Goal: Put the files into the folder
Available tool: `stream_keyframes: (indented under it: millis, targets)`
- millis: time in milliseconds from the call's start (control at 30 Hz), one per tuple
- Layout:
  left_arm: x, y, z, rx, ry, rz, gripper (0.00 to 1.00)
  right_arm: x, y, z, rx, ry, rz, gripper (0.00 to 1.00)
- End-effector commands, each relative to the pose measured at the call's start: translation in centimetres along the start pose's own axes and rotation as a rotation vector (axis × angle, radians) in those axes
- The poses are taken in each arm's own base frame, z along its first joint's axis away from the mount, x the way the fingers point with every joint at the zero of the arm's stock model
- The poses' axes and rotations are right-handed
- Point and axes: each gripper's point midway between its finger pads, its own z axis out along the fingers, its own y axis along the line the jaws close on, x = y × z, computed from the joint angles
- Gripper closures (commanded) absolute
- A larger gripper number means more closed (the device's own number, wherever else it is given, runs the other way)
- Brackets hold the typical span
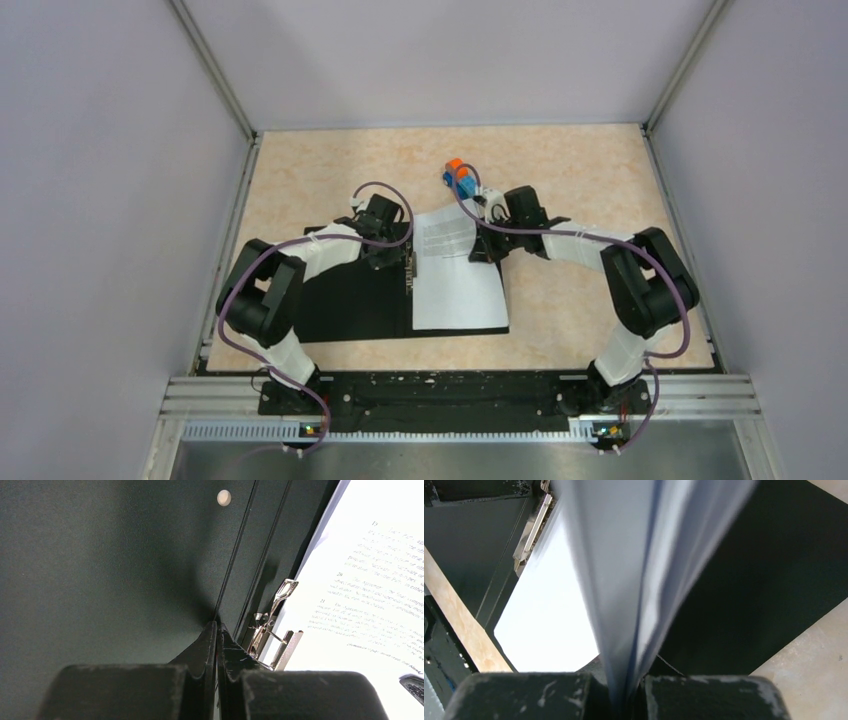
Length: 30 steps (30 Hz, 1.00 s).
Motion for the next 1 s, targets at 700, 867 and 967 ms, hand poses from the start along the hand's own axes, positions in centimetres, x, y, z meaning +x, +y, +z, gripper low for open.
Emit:
stream_keyframes:
  millis: [700,867,967]
  targets:
    - [0.7,0.0,0.5,0.005,0.017,-0.043,0.98,1.1,-1.1,2.1,0.129,0.051,0.241,1.00]
    - [0.8,0.0,0.6,0.003,0.020,-0.039,0.98,0.8,-1.3,2.1,0.138,0.041,0.240,1.00]
    - [0.9,0.0,0.6,0.006,0.023,-0.040,0.98,0.7,-1.2,2.2,0.134,0.042,0.241,1.00]
